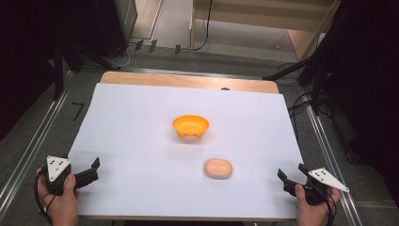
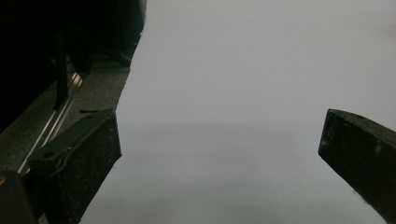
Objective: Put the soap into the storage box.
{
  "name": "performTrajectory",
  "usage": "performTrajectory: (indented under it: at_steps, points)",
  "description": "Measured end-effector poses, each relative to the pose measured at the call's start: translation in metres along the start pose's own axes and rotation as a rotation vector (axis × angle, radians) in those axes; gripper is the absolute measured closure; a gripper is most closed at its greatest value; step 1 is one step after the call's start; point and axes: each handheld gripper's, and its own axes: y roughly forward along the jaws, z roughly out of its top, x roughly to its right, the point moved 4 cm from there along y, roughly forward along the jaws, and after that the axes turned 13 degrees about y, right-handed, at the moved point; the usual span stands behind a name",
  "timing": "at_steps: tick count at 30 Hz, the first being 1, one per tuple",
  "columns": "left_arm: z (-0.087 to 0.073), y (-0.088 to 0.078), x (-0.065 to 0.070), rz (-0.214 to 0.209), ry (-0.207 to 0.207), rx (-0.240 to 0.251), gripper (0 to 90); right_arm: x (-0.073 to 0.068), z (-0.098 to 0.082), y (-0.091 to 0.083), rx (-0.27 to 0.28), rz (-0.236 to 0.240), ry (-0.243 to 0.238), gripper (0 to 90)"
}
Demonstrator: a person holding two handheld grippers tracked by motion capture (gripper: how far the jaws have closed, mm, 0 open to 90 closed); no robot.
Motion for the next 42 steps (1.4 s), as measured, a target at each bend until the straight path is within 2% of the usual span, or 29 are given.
performTrajectory:
  at_steps: [3, 8, 11, 12, 13, 14, 15, 16, 17, 18, 19, 22, 24, 25, 27, 28, 29, 30, 31, 34, 37, 39, 42]
  points:
    - [0.0, 0.002, 0.0, -0.003, -0.002, -0.015, 0.0, 0.0, 0.0, 0.0, -0.004, 0.007, -0.001, 13.1]
    - [0.0, 0.0, -0.002, -0.001, -0.013, -0.005, 0.0, -0.002, 0.001, 0.0, 0.001, 0.01, -0.019, 13.7]
    - [-0.001, 0.0, -0.002, -0.002, -0.016, 0.001, 0.0, -0.002, 0.002, -0.001, 0.0, 0.035, -0.015, 17.5]
    - [0.0, 0.0, -0.002, -0.001, -0.019, 0.003, 0.0, -0.003, 0.002, 0.0, -0.007, 0.047, -0.018, 23.2]
    - [-0.001, 0.0, -0.002, -0.001, -0.018, 0.002, 0.0, -0.003, 0.003, 0.0, -0.021, 0.068, -0.033, 27.1]
    - [0.0, 0.0, -0.001, -0.004, -0.013, -0.002, 0.0, -0.006, 0.004, 0.001, -0.04, 0.086, -0.074, 27.3]
    - [0.0, 0.0, -0.001, -0.004, -0.013, -0.002, 0.0, -0.006, 0.004, 0.001, -0.04, 0.086, -0.074, 27.3]
    - [0.0, 0.001, -0.001, -0.012, -0.006, -0.006, 0.0, -0.008, 0.006, 0.003, -0.049, 0.103, -0.121, 32.4]
    - [0.0, 0.001, 0.0, -0.027, 0.007, -0.011, 0.0, -0.009, 0.007, 0.004, -0.06, 0.112, -0.142, 34.2]
    - [0.0, 0.001, 0.0, -0.027, 0.007, -0.011, 0.0, -0.009, 0.007, 0.004, -0.06, 0.112, -0.142, 34.2]
    - [0.0, 0.002, 0.001, -0.028, 0.008, -0.012, 0.0, -0.01, 0.008, 0.005, -0.066, 0.135, -0.158, 35.8]
    - [0.0, 0.002, 0.0, -0.031, 0.007, -0.012, 0.0, -0.011, 0.014, 0.008, -0.049, 0.148, -0.194, 36.6]
    - [0.0, 0.002, 0.0, -0.028, -0.002, -0.016, 0.0, -0.016, 0.02, 0.009, -0.027, 0.148, -0.266, 41.4]
    - [0.0, 0.002, 0.0, -0.026, -0.003, -0.017, 0.0, -0.019, 0.022, 0.01, -0.05, 0.18, -0.266, 40.3]
    - [0.0, 0.002, -0.001, -0.027, -0.006, -0.017, 0.0, -0.021, 0.023, 0.01, -0.069, 0.184, -0.268, 39.1]
    - [0.0, 0.002, -0.001, -0.027, -0.008, -0.015, 0.0, -0.024, 0.024, 0.011, -0.102, 0.179, -0.287, 35.7]
    - [0.0, 0.001, -0.001, -0.027, -0.012, -0.01, 0.0, -0.029, 0.024, 0.013, -0.158, 0.187, -0.311, 27.8]
    - [0.0, 0.001, -0.001, -0.027, -0.012, -0.01, 0.0, -0.029, 0.024, 0.013, -0.158, 0.187, -0.311, 27.8]
    - [0.0, 0.001, -0.001, -0.027, -0.013, -0.009, 0.0, -0.033, 0.025, 0.015, -0.191, 0.197, -0.333, 23.3]
    - [-0.001, 0.001, -0.002, -0.028, -0.016, -0.009, 0.0, -0.037, 0.026, 0.02, -0.221, 0.192, -0.36, 22.7]
    - [0.0, 0.002, -0.001, -0.034, -0.009, -0.014, 0.0, -0.046, 0.03, 0.03, -0.274, 0.233, -0.42, 24.9]
    - [0.0, 0.002, -0.001, -0.034, -0.007, -0.013, 0.0, -0.048, 0.031, 0.032, -0.285, 0.243, -0.435, 24.6]
    - [0.0, 0.002, -0.001, -0.034, -0.006, -0.015, 0.0, -0.052, 0.034, 0.037, -0.333, 0.27, -0.476, 24.5]
